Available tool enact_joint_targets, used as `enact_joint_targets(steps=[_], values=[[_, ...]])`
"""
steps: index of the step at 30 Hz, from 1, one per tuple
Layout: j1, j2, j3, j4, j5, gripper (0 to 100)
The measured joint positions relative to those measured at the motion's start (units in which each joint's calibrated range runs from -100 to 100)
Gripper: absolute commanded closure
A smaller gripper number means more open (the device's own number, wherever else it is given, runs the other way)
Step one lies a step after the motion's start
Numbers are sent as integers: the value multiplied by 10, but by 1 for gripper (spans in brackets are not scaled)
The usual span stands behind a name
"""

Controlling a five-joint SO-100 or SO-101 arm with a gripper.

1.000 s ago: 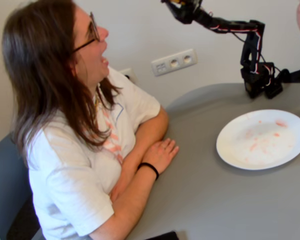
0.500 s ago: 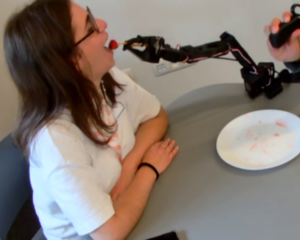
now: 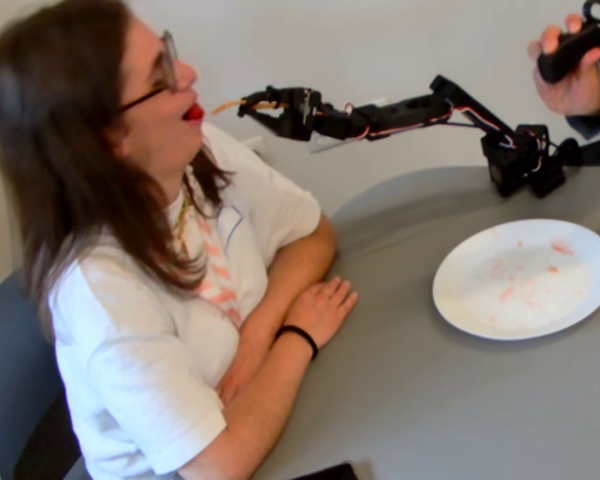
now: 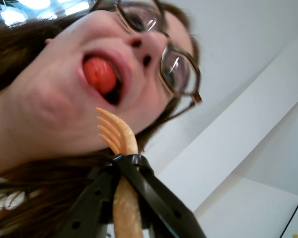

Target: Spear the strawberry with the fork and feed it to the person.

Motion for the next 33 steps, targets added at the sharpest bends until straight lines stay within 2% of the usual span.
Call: enact_joint_targets(steps=[3,5,8,9,13,14,17,20,21,23,26,27,30,32,33], values=[[1,-21,0,5,0,99],[2,-93,0,83,-3,99],[0,-185,0,254,-3,99],[2,-262,0,364,-3,99],[1,-410,-2,591,-3,99],[0,-473,-1,705,-3,99],[-18,-545,-2,821,-3,99],[-99,-649,-3,976,-3,99],[-115,-661,-4,997,-3,99],[-216,-710,-7,1077,-3,99],[-319,-787,-10,1162,-3,99],[-387,-835,-8,1205,-3,99],[-464,-935,6,1220,-3,99],[-464,-958,26,1221,-3,99],[-465,-1051,130,1220,-3,99]])
